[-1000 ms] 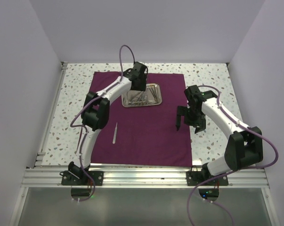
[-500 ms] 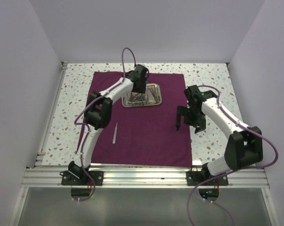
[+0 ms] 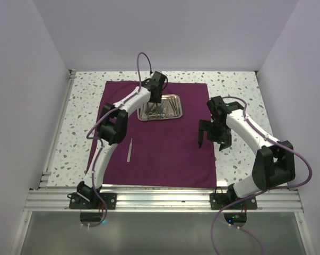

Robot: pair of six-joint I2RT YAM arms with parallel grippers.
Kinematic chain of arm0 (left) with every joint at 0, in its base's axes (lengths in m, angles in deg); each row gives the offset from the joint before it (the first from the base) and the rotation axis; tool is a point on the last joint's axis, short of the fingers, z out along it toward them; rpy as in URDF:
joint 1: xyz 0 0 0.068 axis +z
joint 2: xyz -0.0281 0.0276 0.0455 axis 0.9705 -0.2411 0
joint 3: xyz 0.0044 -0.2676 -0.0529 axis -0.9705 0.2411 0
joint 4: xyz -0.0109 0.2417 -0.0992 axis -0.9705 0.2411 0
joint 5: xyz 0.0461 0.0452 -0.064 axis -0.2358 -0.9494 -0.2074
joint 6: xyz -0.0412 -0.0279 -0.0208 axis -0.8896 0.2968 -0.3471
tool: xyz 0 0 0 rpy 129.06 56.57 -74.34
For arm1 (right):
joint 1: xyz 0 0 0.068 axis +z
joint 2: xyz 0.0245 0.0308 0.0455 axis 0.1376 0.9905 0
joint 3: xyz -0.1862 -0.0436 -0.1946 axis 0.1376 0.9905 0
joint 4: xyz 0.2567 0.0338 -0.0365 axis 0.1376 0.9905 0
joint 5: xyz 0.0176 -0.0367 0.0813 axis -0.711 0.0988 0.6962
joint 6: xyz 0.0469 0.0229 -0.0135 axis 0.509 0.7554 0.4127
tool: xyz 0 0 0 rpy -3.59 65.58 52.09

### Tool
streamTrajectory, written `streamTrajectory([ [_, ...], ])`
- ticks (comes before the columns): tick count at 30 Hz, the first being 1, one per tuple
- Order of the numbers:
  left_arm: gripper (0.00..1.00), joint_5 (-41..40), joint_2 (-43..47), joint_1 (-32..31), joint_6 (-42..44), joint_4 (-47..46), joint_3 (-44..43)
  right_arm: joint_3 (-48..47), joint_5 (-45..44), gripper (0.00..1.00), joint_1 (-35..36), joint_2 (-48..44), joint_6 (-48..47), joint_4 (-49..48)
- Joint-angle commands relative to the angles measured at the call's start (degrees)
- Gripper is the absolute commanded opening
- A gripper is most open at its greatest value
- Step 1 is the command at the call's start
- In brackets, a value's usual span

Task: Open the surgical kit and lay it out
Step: Pick up the medical item from the container.

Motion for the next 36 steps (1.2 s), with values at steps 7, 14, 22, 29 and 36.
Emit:
streamTrajectory([
  [7, 0.5, -0.39, -3.18, 4.69, -0.96, 4.9, -1.72, -2.62, -0.49, 0.98, -0.14, 1.03, -0.09, 0.04],
  [14, 0.33, 5.14, -4.32, 4.51, -1.58, 4.47, 0.39, -3.41, -0.67, 0.98, -0.14, 1.21, 0.0, 0.56],
  [22, 0.0, 7.96, -3.71, 3.81, -2.28, 2.8, 6.54, -1.31, -0.49, 0.98, -0.14, -0.19, 0.7, -0.05],
  [29, 0.0, 9.01, -1.52, 3.9, -0.61, 3.32, 4.79, -1.3, 0.04, 0.97, -0.14, -0.98, 0.96, -0.84],
  [36, 0.0, 13.24, 3.84, 3.9, 0.53, 7.97, -5.48, -3.32, 0.21, 0.97, -0.14, -1.16, 0.53, -0.93],
])
